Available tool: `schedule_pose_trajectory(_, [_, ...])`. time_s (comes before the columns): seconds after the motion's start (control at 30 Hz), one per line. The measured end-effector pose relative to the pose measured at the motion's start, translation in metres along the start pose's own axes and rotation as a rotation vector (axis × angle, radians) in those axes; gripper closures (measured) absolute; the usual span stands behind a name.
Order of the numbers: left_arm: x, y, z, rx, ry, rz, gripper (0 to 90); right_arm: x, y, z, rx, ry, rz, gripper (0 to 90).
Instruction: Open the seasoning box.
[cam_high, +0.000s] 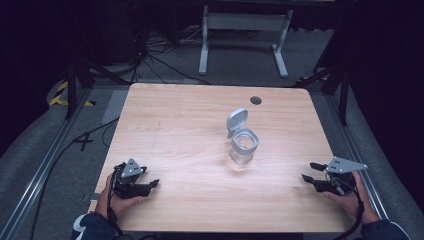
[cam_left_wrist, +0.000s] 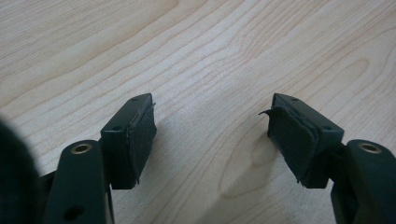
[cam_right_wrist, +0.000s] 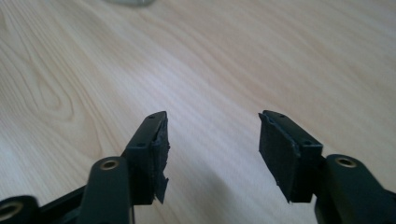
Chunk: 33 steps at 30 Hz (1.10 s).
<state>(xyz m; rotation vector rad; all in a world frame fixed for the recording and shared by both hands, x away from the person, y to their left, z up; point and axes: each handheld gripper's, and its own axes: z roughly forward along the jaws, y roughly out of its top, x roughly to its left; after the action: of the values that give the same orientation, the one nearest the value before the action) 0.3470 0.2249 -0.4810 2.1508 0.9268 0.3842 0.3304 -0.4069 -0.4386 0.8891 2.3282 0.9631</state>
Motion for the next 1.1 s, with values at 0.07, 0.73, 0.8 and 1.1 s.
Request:
schedule_pose_trajectory(0.07, [0.000,0.000,0.000,0.001,0.003,0.006,31.8,0.001,-0.012,-0.001,0.013,0.018,0.019,40.7])
schedule_pose_trajectory(0.73, [0.000,0.000,0.000,0.000,0.002,0.002,31.0,-0.003,-0.037,0.001,0.009,0.060,0.127,30.2])
schedule_pose_trajectory(0.8, [0.000,0.000,0.000,0.001,0.003,0.002,30.8,-0.003,-0.037,0.001,0.008,0.060,0.126,30.1])
schedule_pose_trajectory(1.1, [0.000,0.000,0.000,0.003,0.006,-0.003,30.0,-0.003,-0.037,0.001,0.009,0.065,0.124,29.4])
